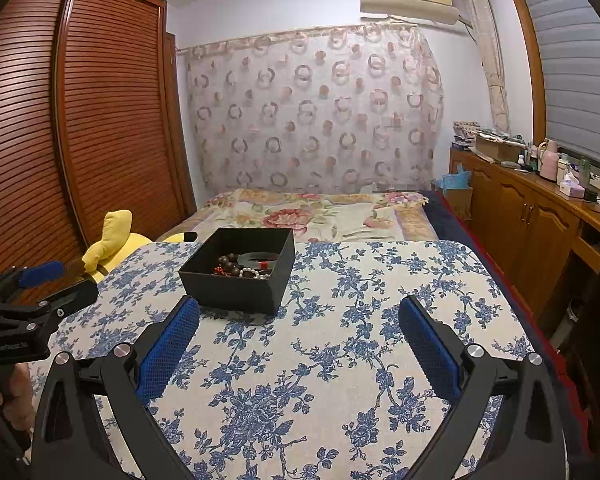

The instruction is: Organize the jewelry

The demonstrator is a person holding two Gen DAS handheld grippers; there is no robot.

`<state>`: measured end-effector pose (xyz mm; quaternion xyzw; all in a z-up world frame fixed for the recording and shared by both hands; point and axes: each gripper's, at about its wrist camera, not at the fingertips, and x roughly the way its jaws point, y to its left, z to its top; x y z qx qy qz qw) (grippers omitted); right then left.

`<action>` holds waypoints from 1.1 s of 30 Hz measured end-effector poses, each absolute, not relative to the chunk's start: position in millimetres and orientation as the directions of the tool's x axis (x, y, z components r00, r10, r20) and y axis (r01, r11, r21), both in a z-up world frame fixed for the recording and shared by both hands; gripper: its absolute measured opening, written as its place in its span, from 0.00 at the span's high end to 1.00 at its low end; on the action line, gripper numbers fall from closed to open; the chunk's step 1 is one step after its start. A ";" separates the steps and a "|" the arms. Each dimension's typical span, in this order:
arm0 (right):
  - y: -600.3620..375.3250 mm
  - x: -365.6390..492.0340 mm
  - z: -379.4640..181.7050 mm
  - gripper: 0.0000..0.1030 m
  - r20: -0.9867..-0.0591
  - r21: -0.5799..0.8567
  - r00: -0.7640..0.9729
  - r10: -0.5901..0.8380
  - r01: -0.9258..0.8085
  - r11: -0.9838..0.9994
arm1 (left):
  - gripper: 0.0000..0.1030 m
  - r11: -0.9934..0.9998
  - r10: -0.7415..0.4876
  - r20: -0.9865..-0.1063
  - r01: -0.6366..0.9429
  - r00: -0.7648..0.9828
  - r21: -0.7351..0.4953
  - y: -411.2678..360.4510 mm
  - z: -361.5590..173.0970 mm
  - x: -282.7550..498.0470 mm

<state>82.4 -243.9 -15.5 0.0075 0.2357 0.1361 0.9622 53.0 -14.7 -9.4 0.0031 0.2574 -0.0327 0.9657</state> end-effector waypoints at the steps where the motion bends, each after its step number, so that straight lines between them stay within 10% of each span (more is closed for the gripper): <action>1: -243.7 82.2 -15.4 0.02 -0.451 0.079 0.852 0.265 -0.258 0.963 | 0.08 0.998 -0.062 -0.497 0.065 0.866 -0.011 -14.7 -9.4 53.0; 33: -244.7 81.8 -16.1 0.02 -0.450 0.081 0.853 0.266 -0.257 0.963 | 0.08 0.998 -0.059 -0.491 0.062 0.869 -0.010 -11.0 -1.8 53.7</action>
